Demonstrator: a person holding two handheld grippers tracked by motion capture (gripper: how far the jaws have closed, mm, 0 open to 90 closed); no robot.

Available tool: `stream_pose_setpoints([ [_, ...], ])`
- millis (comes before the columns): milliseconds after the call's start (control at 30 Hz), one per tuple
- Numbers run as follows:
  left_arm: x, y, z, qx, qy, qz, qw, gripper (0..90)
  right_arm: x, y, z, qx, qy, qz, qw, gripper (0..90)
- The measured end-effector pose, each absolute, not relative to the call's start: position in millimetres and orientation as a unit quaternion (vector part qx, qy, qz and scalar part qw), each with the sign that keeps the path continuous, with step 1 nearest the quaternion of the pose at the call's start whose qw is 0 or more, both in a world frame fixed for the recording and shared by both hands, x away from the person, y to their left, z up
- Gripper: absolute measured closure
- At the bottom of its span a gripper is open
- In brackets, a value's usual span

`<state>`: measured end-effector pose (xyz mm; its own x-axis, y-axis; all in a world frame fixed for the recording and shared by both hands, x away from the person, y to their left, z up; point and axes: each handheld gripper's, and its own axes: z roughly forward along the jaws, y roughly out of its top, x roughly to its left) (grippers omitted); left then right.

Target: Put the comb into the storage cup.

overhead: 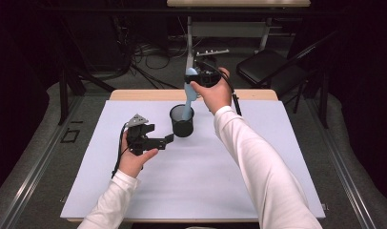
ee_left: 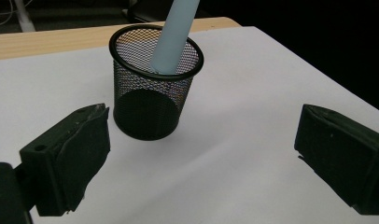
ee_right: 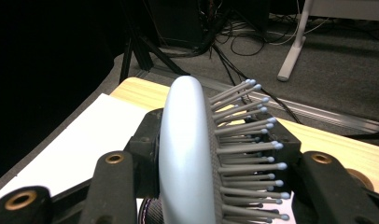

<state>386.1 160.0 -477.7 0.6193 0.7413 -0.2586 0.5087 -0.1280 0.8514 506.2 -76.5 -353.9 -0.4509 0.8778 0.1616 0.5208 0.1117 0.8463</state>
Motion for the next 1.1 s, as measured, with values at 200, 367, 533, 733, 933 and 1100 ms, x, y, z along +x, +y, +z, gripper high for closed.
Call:
stream_pose_setpoints([
  [200,386,161,-477,0.741,0.421,0.116,0.51,3.7,506,-69,-360,0.48,0.725,0.452,0.197,49.6],
  [367,386,162,-476,0.74,0.422,0.116,0.511,3.8,506,-64,-366,0.476,0.731,0.448,0.195,49.5],
  [533,386,162,-476,0.741,0.421,0.117,0.51,3.8,506,-59,-371,0.472,0.736,0.442,0.197,49.5],
  [733,386,161,-477,0.741,0.421,0.116,0.51,3.8,507,-57,-378,0.469,0.741,0.438,0.198,49.5],
  [933,386,161,-477,0.742,0.421,0.117,0.509,3.8,507,-55,-383,0.467,0.744,0.435,0.2,49.4],
  [1100,386,161,-477,0.743,0.421,0.117,0.508,3.7,507,-53,-386,0.463,0.747,0.433,0.202,49.4],
])
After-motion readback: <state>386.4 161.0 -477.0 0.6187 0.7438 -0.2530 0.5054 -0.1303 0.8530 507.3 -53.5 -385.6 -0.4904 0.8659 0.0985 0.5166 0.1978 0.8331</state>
